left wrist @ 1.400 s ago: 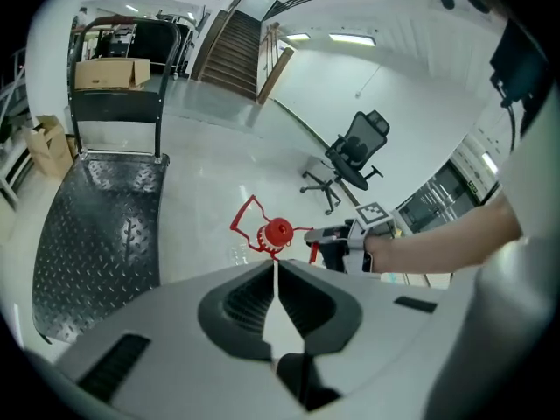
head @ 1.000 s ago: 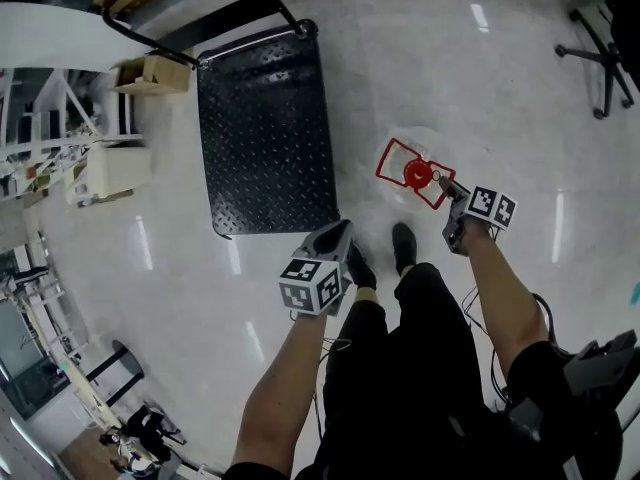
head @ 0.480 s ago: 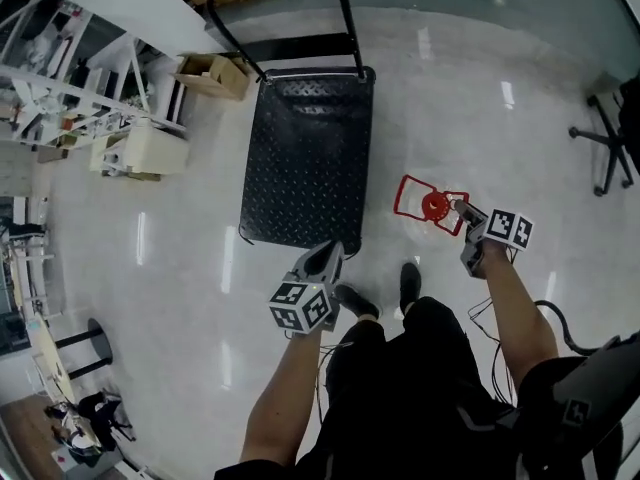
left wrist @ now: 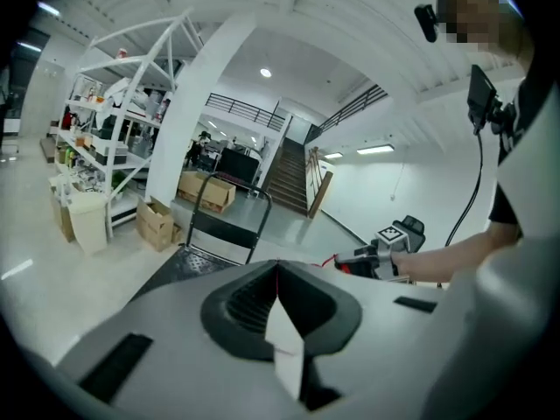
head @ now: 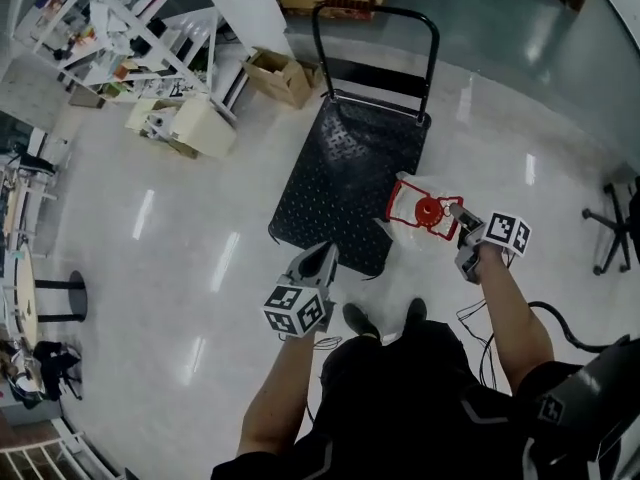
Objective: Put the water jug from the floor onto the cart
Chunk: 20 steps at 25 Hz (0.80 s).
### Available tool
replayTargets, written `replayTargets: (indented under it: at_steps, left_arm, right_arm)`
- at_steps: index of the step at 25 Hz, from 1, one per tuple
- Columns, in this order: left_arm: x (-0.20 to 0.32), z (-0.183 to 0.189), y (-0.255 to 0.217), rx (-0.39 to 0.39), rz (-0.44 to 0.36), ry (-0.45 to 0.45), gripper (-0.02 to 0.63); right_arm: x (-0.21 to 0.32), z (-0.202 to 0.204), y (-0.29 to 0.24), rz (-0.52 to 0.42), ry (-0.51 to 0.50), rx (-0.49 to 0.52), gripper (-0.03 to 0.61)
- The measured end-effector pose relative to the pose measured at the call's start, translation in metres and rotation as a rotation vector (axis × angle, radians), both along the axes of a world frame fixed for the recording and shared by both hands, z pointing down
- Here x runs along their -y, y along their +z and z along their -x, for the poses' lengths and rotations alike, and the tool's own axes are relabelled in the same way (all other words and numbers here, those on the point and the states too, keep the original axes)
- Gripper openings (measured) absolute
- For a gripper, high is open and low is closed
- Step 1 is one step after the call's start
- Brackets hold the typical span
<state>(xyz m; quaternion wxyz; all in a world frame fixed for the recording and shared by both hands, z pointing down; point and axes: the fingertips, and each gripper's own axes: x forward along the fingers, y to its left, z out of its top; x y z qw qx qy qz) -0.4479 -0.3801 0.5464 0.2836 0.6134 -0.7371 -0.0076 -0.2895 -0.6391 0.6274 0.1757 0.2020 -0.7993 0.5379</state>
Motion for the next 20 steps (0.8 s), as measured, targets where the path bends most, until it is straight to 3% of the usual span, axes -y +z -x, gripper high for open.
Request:
replayTargets:
  at_steps: [13,20]
  left_arm:
    - [-0.118,0.114,-0.012,0.012,-0.036,-0.204,-0.002]
    - [-0.137,0.134,-0.003,-0.015,-0.022,-0.345,-0.002]
  right_arm:
    - [-0.102,0.241,-0.009,0.004,-0.281,0.035,0.091]
    - [-0.169,0.329,0.029,0.062,-0.488,-0.003,0.091]
